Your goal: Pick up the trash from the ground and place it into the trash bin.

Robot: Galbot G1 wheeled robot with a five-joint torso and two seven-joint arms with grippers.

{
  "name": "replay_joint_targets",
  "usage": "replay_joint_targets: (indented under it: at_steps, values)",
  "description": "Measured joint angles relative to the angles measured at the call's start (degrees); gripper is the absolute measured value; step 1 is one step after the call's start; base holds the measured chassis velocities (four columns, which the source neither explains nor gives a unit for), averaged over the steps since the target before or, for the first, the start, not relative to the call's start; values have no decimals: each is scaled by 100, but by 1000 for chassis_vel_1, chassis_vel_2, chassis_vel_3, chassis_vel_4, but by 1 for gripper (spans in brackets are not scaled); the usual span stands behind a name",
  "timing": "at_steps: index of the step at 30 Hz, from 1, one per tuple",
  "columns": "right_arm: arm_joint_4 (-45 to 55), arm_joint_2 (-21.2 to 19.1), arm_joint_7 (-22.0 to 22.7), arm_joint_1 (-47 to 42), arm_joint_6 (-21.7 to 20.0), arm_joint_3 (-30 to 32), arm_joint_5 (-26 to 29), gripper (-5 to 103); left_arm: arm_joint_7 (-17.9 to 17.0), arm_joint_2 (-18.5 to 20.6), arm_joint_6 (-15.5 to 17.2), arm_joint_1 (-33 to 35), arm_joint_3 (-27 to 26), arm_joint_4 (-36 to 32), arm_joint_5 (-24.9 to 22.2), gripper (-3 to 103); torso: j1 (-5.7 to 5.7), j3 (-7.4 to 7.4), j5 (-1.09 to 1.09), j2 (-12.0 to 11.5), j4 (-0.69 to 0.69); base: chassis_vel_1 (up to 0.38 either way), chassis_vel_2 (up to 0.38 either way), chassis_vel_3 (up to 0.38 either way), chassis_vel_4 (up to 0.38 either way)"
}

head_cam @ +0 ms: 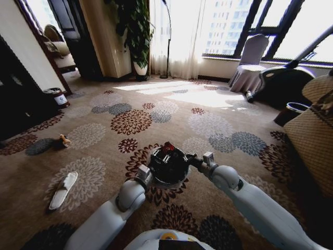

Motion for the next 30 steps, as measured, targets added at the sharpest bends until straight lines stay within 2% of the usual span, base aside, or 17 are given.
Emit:
replay_joint_targets:
  at_steps: [7,9,12,14,15,19,21,24,30]
  values:
    - [74,-209,2,-46,-1,180,44,1,25,-30,-103,-52,23,125,-39,32,0,0,0,0,-2,0,0,0,0]
    - [89,-241,3,-87,-2,241,60,1,-2,-7,-161,-36,70,232,-13,43,0,0,0,0,-2,0,0,0,0]
    - [101,-240,1,-89,-1,250,70,1,-28,5,-183,-5,82,279,12,48,0,0,-1,0,-1,0,0,0,0]
    - [134,-237,4,-74,2,253,93,1,-34,9,-175,-49,100,267,19,59,0,0,1,0,1,0,0,0,0]
    - [134,-237,4,-74,2,253,93,1,-34,9,-175,-49,100,267,19,59,0,0,1,0,1,0,0,0,0]
    - [164,-290,3,-98,14,275,121,1,-28,29,-90,-134,114,107,8,81,0,0,0,0,-1,0,0,0,0]
    - [162,-295,-2,-106,23,277,123,1,-33,28,-91,-136,105,78,5,81,0,0,0,0,-2,0,0,0,0]
    - [244,-363,-3,-134,36,288,171,1,-129,74,-91,-58,-31,-85,-5,96,0,0,0,0,0,0,0,0,0]
    - [270,-418,-1,-144,39,290,191,1,-136,88,-84,48,-164,-199,-34,100,0,0,-1,0,-1,0,0,0,0]
